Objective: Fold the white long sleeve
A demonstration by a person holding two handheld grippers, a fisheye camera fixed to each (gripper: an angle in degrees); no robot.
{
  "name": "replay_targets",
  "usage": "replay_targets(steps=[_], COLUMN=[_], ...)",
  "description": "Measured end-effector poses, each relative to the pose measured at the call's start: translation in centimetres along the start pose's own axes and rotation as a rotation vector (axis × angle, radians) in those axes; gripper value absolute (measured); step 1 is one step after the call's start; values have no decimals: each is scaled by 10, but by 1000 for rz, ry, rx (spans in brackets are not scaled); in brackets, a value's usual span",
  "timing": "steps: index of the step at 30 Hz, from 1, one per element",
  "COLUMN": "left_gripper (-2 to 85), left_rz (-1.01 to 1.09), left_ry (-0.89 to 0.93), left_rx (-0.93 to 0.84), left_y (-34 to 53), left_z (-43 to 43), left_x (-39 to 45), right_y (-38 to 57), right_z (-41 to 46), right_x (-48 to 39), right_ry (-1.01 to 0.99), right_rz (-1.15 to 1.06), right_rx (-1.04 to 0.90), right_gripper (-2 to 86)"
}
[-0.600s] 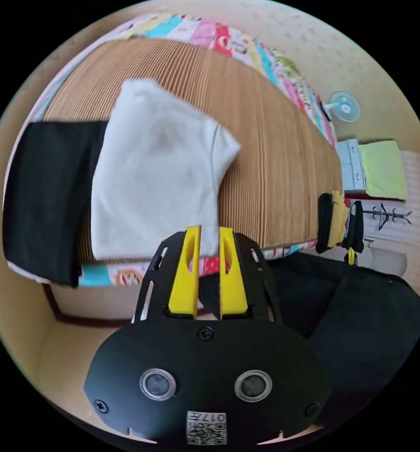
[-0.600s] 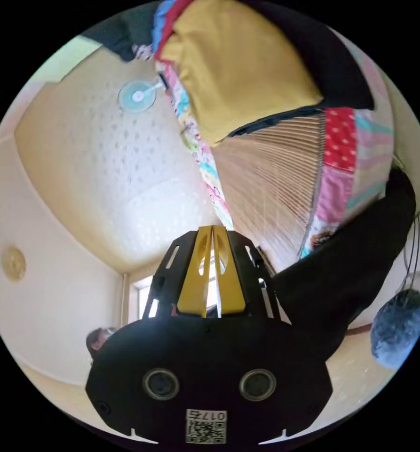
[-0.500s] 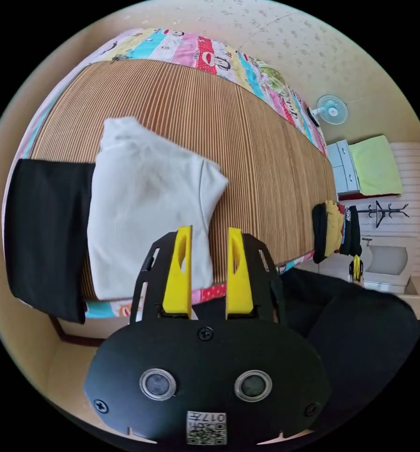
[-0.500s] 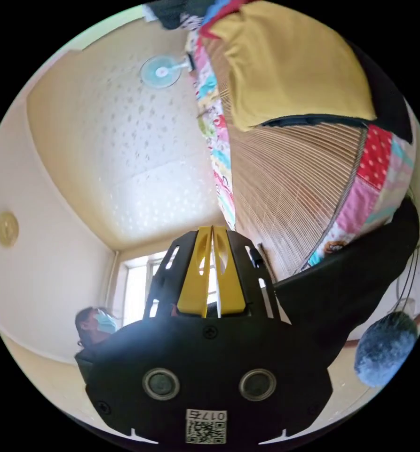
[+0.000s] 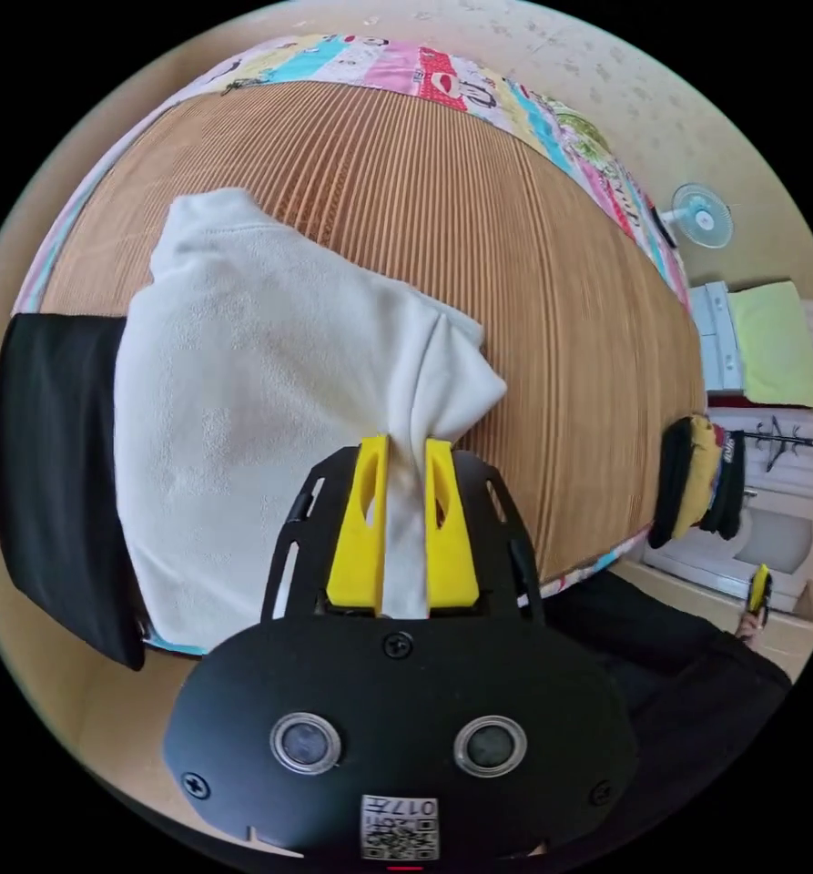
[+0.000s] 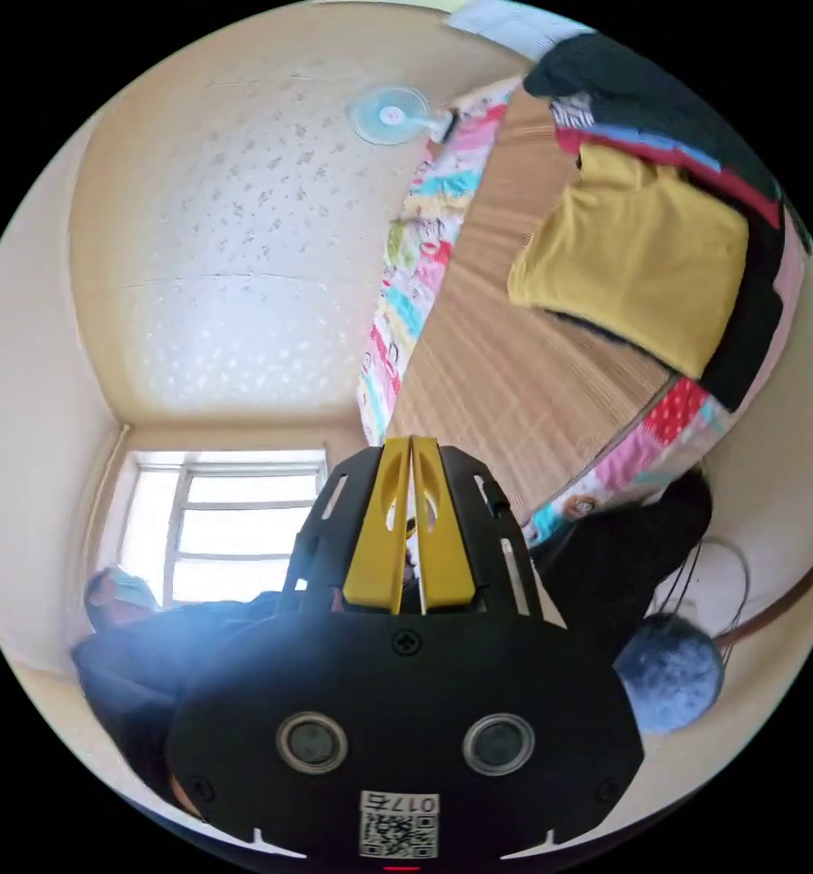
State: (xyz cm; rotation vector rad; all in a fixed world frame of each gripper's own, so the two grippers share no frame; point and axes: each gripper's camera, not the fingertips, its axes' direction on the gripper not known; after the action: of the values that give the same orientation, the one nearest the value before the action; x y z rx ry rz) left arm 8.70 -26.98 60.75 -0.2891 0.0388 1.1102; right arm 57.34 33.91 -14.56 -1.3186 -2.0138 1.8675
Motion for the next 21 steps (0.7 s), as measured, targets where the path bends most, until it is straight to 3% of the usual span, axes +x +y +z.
replay_targets(steps=[4, 6, 9, 12, 15, 17, 21], left_gripper=[48, 46, 44, 42, 38, 35, 30], left_rz=[-90, -74, -23, 42, 225, 479, 918], left_ry=[382, 525, 751, 935, 1059, 1240, 1448], left_rx=[49, 98, 256, 507, 748, 895, 994], left_y=[54, 84, 137, 194, 245, 274, 304], left_z=[-10, -19, -49, -99, -157, -191, -240], left_x=[-57, -75, -98, -116, -114, -100, -53], right_y=[-21, -38, -59, -70, -76, -76, -68], right_z=[60, 109, 178, 239, 271, 278, 272], right_x=[43, 59, 65, 48, 17, 0, -27], right_ry=[21, 198, 386, 392, 305, 264, 192], right_rz=[158, 167, 73, -104, -291, -389, -589], right_rx=[-282, -469, -719, -897, -952, -949, -946], right_gripper=[4, 5, 6, 7, 13, 18, 30])
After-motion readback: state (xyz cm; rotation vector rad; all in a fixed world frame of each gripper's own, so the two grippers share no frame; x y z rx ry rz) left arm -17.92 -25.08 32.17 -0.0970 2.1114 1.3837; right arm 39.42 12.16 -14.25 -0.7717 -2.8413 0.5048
